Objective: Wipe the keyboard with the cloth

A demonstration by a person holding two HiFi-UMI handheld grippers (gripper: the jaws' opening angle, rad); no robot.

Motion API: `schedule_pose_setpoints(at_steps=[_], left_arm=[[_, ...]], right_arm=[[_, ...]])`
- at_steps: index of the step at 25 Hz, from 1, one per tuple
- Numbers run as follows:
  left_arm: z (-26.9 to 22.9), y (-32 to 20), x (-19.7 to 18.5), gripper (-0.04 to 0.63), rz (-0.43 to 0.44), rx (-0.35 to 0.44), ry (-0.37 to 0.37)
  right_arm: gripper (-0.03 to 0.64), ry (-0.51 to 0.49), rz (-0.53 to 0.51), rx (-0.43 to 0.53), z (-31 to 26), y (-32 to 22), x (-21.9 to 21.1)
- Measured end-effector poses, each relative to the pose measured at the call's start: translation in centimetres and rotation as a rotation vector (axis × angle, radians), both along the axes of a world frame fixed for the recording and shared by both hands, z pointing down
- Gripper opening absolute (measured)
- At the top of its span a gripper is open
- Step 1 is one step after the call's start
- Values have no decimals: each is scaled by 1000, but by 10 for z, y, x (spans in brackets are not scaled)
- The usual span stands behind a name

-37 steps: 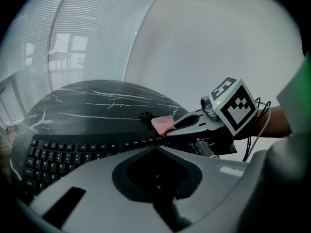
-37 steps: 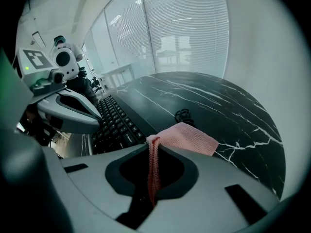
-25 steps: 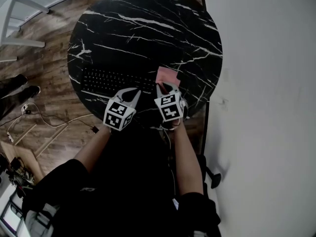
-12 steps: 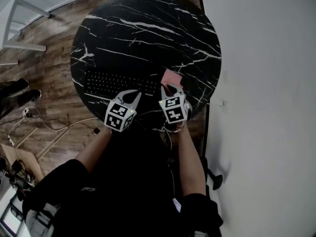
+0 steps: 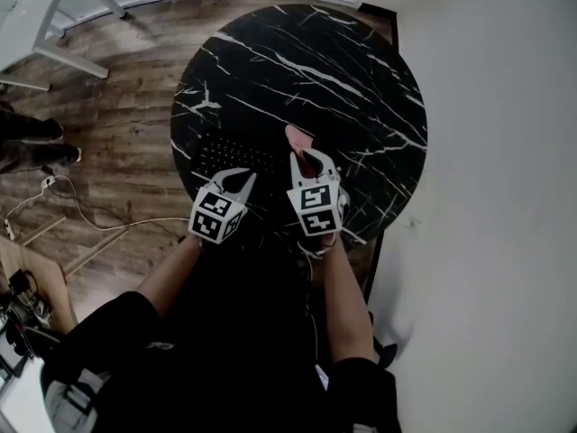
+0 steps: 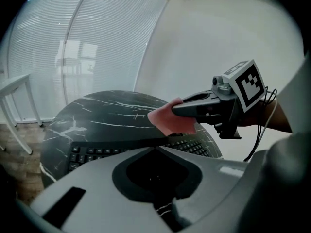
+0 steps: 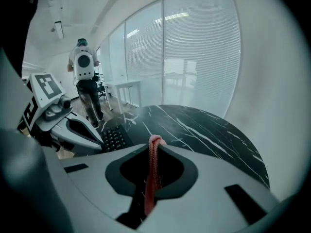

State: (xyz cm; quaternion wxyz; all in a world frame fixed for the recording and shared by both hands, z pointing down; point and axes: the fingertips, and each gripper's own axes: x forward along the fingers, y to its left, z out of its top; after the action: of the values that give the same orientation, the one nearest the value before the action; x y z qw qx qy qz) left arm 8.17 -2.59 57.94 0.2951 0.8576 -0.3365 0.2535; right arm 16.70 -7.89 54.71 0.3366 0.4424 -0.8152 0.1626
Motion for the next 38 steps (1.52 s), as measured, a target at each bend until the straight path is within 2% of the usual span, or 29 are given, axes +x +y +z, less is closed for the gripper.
schedule_pose_setpoints(at_steps=[10, 14, 18, 21, 26, 30, 38], left_arm=[[-4, -19, -147, 0, -199, 14, -42], [0, -20, -190, 0, -261, 4, -52], [8, -20, -220, 0, -300, -15, -56], [13, -18, -233, 0, -306, -30, -54], [21, -16, -239, 0, -288, -50, -49], [24, -17, -239, 0, -268, -61, -48], [25, -24, -224, 0, -228, -58, -50]], right_arm=[[14, -25, -223, -12, 7, -21, -160], [14, -23, -287, -44, 21, -22, -208], [14, -15, -337, -124, 48, -11, -241], [14, -14, -344, -193, 69, 1, -255], [14, -23, -300, -311, 106, 17, -257], [14, -51, -262, -324, 113, 19, -257], [14, -59, -256, -320, 110, 20, -251]])
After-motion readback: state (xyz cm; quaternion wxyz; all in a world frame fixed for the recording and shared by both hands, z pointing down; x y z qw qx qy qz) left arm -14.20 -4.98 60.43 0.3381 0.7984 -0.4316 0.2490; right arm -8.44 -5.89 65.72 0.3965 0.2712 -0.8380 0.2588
